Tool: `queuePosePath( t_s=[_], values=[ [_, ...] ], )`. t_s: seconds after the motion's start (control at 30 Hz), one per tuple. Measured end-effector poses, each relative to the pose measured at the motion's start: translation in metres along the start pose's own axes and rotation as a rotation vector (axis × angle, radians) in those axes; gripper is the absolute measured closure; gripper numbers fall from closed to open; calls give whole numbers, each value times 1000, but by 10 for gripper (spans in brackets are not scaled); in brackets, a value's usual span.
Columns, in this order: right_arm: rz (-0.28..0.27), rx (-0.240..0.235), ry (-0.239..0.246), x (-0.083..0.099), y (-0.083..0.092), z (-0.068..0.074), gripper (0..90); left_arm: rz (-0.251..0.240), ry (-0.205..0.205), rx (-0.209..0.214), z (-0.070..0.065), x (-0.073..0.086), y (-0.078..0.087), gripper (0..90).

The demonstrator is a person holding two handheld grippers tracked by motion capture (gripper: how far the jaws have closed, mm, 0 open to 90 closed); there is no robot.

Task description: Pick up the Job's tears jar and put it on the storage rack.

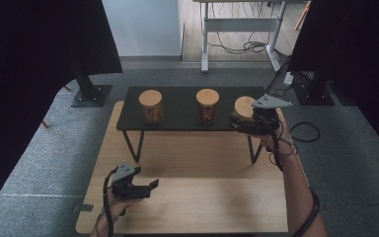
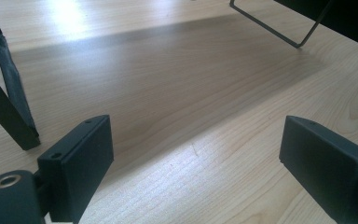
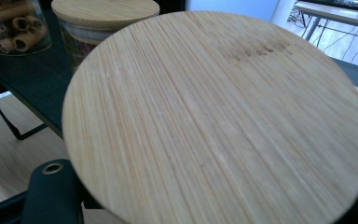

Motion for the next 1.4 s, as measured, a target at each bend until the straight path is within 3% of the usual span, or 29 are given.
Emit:
queuePosePath(
  t_s=[0.57,1.4],
  values=[
    [10,31,-3,-4,-11,-2,244,4,-1,0,0,0,-2,92],
    [29,83,-61,-3,-32,-3,242,15,-8,-1,-1,0,-3,92]
  ],
)
Point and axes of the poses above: each handheld gripper's, and its own axes: y roughly backward along the jaws, x roughly out of its underside, z roughly to its left, the point moved 4 cm from there along -y, roughly forward along the jaws, and after that the axes turned 1 degree about y, right-handed, at the moved point
